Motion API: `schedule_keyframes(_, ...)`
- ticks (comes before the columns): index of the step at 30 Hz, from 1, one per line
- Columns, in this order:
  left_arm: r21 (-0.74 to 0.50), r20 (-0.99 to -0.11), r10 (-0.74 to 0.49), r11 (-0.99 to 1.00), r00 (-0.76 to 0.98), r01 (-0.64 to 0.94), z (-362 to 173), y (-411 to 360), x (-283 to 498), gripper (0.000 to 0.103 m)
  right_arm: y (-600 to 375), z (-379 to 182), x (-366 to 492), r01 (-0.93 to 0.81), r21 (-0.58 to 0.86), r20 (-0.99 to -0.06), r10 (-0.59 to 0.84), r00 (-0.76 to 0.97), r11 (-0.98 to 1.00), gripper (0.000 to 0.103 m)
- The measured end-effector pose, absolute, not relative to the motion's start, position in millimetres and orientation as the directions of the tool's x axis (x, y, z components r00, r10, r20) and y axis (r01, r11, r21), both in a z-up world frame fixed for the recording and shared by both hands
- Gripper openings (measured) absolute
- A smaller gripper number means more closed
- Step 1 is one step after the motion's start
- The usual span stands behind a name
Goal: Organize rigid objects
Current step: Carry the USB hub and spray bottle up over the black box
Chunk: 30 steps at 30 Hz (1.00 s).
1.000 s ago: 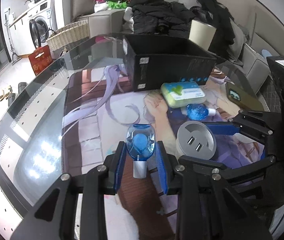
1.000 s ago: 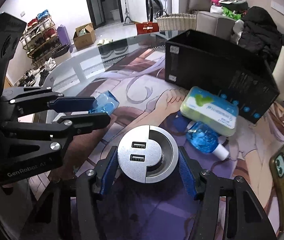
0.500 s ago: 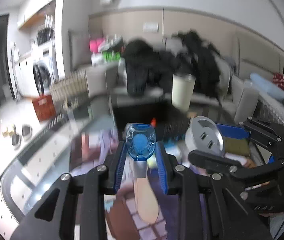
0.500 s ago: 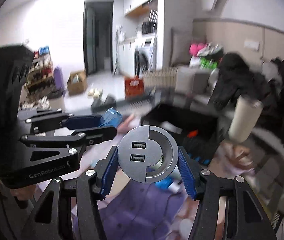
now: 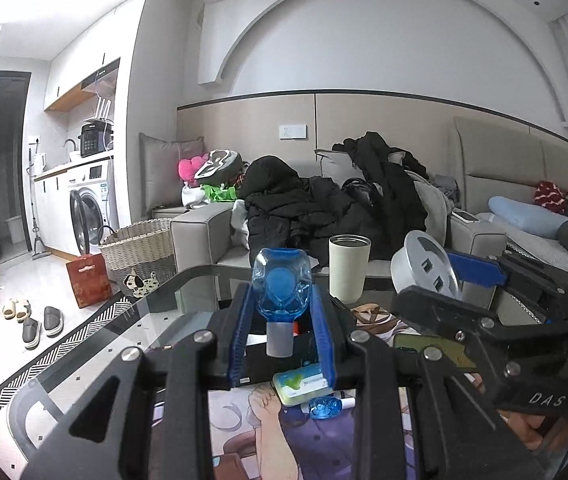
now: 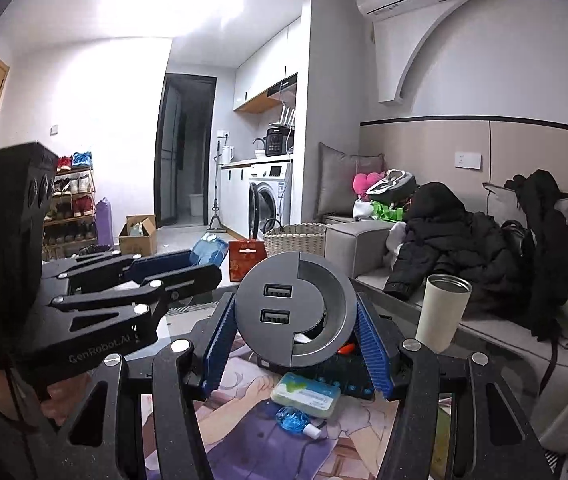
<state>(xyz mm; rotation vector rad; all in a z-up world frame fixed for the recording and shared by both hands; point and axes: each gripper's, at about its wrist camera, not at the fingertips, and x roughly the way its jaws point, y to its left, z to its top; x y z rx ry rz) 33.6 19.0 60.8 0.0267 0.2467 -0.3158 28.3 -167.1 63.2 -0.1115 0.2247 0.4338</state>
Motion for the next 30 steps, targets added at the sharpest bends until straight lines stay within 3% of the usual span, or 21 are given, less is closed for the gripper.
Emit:
schedule_keyframes(10, -0.014, -0.181, -0.300, 0.953, 0.937, 0.302, 79, 17, 62, 0.028, -164, 89, 52, -0.397, -0.051, -0.193, 0.381, 0.904, 0.917, 0.058)
schedule_keyframes(30, -0.036, -0.184, -0.235, 0.972, 0.954, 0.232, 84, 15, 139, 0.028, -148, 113, 140, -0.348, -0.033, -0.164, 0.338, 0.927, 0.937, 0.058)
